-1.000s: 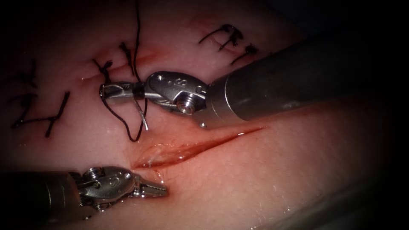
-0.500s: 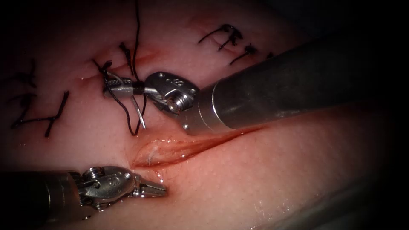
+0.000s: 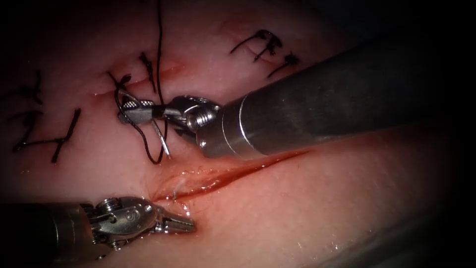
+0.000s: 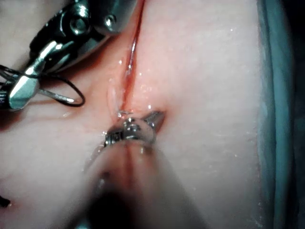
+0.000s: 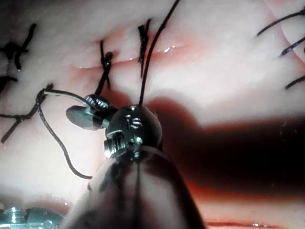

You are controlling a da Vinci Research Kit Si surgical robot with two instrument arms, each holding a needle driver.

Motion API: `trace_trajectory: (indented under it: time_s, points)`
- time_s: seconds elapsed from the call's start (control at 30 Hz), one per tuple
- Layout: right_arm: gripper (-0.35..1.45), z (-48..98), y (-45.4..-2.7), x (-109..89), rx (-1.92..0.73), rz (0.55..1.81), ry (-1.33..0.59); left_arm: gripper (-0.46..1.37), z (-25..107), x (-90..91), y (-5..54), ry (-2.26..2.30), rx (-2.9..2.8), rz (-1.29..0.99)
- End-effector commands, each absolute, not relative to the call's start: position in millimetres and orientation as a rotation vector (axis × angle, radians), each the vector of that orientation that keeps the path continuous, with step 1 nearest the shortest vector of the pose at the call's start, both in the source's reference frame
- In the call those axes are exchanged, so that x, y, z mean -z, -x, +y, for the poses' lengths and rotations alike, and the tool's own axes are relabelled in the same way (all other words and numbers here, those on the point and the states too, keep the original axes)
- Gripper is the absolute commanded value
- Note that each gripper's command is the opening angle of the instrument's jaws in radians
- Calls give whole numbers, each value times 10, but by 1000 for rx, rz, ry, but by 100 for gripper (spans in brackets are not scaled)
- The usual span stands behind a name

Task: Wound Closure
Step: Use the right gripper to drive the needle through the top of the wound

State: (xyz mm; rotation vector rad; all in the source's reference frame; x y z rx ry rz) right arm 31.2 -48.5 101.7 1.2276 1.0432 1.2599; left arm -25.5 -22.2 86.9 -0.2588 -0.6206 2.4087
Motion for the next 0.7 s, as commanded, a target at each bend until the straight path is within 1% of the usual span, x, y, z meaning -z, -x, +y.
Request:
trace_trajectory:
  time_s: [0.03,0.2,0.27,0.5,0.57,0.67,0.7]
  points:
    - [-35,-487,-311,-1020,-1280,1016,-1240,-1,-225,-888,265,258,-2409,-618]
    - [-35,-502,-306,-1021,-1348,955,-1304,0,-225,-887,264,258,-2409,-620]
    - [-35,-511,-307,-1016,-1393,930,-1359,-2,-224,-887,264,258,-2410,-616]
    - [-35,-538,-305,-1003,-1411,907,-1441,-3,-224,-886,264,257,-2410,-613]
    - [-35,-537,-305,-1001,-1449,923,-1409,-3,-224,-886,264,257,-2410,-613]
    - [-35,-529,-302,-1000,-1508,862,-1394,-4,-224,-886,264,257,-2410,-613]
    - [-35,-525,-302,-1001,-1530,869,-1387,-4,-224,-886,264,257,-2410,-613]
